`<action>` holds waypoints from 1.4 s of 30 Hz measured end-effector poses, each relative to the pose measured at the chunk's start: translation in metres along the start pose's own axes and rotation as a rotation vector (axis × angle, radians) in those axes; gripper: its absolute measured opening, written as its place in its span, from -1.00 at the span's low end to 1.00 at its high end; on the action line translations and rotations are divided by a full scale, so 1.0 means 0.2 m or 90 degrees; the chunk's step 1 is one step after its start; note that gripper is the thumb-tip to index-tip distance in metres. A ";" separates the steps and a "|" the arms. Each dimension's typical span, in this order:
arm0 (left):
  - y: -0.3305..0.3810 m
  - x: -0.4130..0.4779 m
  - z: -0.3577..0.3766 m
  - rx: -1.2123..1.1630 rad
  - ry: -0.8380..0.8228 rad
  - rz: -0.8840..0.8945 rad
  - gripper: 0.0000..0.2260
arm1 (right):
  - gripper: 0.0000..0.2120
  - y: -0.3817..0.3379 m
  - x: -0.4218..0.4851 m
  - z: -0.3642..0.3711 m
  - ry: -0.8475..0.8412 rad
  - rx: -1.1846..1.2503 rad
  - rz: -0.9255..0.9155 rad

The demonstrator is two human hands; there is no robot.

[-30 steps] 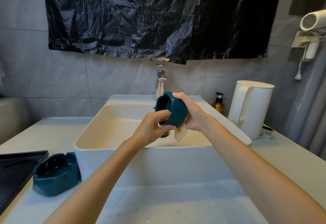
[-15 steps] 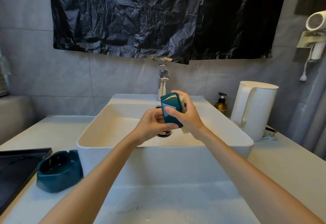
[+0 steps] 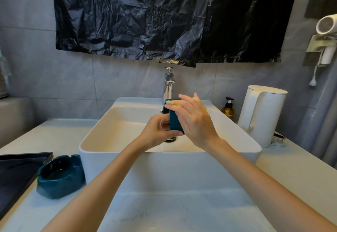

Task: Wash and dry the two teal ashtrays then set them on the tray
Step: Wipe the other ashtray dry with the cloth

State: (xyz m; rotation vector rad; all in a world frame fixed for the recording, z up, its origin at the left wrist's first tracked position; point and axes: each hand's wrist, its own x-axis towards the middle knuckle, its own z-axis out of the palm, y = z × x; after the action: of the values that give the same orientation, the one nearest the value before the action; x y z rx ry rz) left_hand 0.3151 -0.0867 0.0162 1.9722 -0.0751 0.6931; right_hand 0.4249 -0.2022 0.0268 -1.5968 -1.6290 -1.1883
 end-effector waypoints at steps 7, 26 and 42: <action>0.00 0.00 0.02 0.037 -0.013 -0.028 -0.81 | -0.72 -0.03 0.29 -0.10 -0.234 -0.021 0.070; -0.02 0.01 0.02 0.142 0.044 0.020 -0.86 | -0.81 -0.02 0.22 -0.05 -0.079 0.109 0.058; -0.03 0.00 0.01 0.125 0.025 0.127 -0.76 | -0.77 0.18 0.36 -0.01 -0.302 0.581 0.723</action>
State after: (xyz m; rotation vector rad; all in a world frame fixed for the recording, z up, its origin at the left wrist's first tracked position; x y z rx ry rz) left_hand 0.3188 -0.0855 0.0102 2.1568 -0.1883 0.8960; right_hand 0.4510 -0.1740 0.0974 -1.7099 -0.8888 0.4828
